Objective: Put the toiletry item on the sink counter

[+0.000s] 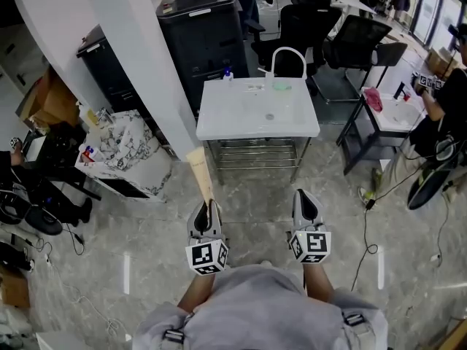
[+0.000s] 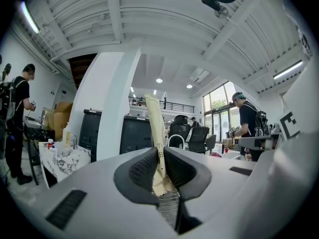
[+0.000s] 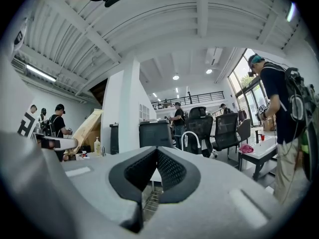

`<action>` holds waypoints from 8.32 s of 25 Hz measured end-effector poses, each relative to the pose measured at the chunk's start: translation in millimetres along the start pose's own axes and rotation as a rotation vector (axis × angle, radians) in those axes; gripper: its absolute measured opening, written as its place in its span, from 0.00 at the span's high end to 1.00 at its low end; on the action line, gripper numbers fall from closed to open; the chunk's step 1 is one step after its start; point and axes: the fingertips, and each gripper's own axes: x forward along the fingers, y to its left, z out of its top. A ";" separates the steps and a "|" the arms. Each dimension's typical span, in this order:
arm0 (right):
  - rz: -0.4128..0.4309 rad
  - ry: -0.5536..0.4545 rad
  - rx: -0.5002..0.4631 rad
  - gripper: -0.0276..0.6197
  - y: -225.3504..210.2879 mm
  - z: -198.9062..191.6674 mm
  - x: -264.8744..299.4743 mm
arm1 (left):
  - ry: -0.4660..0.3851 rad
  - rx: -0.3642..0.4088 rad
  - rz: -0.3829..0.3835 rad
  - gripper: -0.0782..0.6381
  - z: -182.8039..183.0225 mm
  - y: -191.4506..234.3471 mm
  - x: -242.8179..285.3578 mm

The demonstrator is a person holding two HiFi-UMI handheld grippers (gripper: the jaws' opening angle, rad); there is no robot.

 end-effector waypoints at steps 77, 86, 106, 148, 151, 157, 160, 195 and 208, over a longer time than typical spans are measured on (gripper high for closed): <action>0.047 0.093 0.005 0.95 103.1 -32.6 338.6 | 0.010 -0.033 -0.012 0.84 14.4 215.3 260.2; 0.055 0.087 0.011 0.95 66.6 -30.2 391.8 | 0.007 -0.018 -0.008 0.84 15.4 204.2 318.2; 0.061 0.098 0.015 0.95 -63.4 -8.8 504.2 | 0.026 0.005 0.017 0.84 23.7 140.0 475.0; 0.012 0.130 0.014 0.95 -69.6 -22.0 594.4 | 0.098 0.019 -0.080 0.84 6.3 159.9 578.9; 0.008 0.132 0.012 0.95 -68.3 -23.0 595.8 | 0.108 0.020 -0.083 0.84 1.4 161.4 582.6; -0.006 0.131 0.018 0.95 -68.5 -24.1 594.5 | 0.128 0.026 -0.098 0.84 -7.7 161.3 589.0; -0.011 0.127 0.018 0.95 -68.8 -22.3 594.7 | 0.137 0.027 -0.100 0.84 -11.3 161.8 592.4; -0.058 0.126 0.017 0.95 -73.6 -18.5 588.4 | 0.305 0.019 -0.106 0.84 -84.2 171.0 614.1; -0.058 0.131 0.011 0.95 -76.8 -17.9 587.5 | 0.382 0.013 -0.097 0.84 -115.3 173.3 613.6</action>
